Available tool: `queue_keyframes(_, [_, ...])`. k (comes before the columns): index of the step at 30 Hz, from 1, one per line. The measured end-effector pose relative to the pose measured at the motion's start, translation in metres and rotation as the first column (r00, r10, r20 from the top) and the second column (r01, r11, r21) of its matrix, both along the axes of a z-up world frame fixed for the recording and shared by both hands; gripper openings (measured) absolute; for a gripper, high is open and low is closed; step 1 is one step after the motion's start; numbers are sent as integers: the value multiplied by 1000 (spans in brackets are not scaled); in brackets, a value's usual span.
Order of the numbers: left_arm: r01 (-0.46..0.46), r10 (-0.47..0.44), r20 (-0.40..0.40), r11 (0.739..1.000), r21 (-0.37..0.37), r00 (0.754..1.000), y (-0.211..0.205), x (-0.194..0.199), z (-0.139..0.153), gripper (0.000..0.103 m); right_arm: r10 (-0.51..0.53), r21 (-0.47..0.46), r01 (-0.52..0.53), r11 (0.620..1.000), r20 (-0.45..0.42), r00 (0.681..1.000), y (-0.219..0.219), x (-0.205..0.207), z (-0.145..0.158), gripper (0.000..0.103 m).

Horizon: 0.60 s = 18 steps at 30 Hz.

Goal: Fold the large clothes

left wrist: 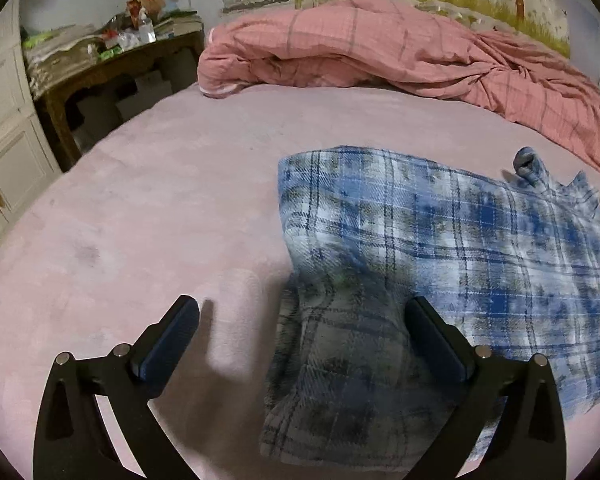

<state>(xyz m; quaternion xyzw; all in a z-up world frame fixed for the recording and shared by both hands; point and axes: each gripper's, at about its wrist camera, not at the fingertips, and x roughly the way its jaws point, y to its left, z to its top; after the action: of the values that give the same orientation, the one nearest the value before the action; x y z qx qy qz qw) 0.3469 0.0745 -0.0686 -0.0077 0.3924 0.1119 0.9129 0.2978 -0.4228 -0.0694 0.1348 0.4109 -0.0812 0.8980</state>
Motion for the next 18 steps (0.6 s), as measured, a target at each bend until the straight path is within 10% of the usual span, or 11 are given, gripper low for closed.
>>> queue_keyframes(6, [66,-123,298,979,194,947,-20,-44,57,91,-38,-236,64,970,111,993,15,-10,29,60])
queue_keyframes(9, [152,-175,349,984,92,921,-20,-58,78,91,12,-252,51,967,241,970,23,-30,61,59])
queue_keyframes(14, [265,-255,212,964,-19,943,-33,-35,58,79,191,-220,-117,968,350,917,49,-41,76,48])
queue_keyframes(18, [221,-221,6,975,-17,975,-33,-8,18,71,189,-223,-150,963,163,968,63,-8,42,48])
